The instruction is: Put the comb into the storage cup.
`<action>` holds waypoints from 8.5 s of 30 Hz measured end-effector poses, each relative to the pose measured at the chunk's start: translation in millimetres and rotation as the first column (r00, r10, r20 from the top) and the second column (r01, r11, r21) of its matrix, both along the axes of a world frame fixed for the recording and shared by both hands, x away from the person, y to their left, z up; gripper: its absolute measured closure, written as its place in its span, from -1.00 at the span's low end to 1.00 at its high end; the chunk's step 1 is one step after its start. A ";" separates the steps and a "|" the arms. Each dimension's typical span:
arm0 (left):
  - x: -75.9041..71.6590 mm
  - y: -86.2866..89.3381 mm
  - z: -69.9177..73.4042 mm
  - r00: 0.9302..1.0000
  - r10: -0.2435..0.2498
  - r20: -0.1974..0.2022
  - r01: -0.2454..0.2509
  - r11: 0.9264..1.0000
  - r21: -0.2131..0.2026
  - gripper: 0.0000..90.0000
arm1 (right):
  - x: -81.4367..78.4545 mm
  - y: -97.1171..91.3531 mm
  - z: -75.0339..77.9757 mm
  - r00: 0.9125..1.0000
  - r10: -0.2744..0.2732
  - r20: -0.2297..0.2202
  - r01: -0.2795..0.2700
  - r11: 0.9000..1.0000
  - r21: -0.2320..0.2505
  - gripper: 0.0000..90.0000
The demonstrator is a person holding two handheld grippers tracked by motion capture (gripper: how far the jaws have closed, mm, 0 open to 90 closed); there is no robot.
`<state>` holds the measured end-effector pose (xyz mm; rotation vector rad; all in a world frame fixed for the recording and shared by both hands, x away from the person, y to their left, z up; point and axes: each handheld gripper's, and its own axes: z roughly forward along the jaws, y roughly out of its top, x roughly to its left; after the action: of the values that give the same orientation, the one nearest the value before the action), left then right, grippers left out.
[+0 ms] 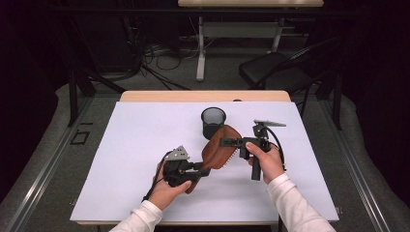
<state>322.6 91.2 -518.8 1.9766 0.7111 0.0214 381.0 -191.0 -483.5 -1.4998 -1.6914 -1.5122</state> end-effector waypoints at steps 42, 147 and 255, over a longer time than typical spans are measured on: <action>2.8 6.1 4.7 0.995 0.073 0.072 -0.071 0.997 -0.036 -0.10 | 4.7 -12.2 -2.1 0.999 -0.042 0.017 0.042 0.999 -0.014 0.13; 23.9 65.7 17.2 0.947 0.315 0.070 -0.311 0.949 -0.052 -0.99 | 49.1 -59.7 80.4 0.946 -0.299 0.122 0.306 0.951 -0.045 0.12; 23.9 74.6 15.0 0.938 0.344 0.049 -0.341 0.938 -0.060 -0.99 | 99.9 -21.4 63.3 0.807 -0.533 0.253 0.576 0.805 -0.143 0.12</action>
<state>346.5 165.8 -503.8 1.7750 1.0001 0.2681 480.9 -212.5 -420.2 -2.1725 -1.6409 -1.8704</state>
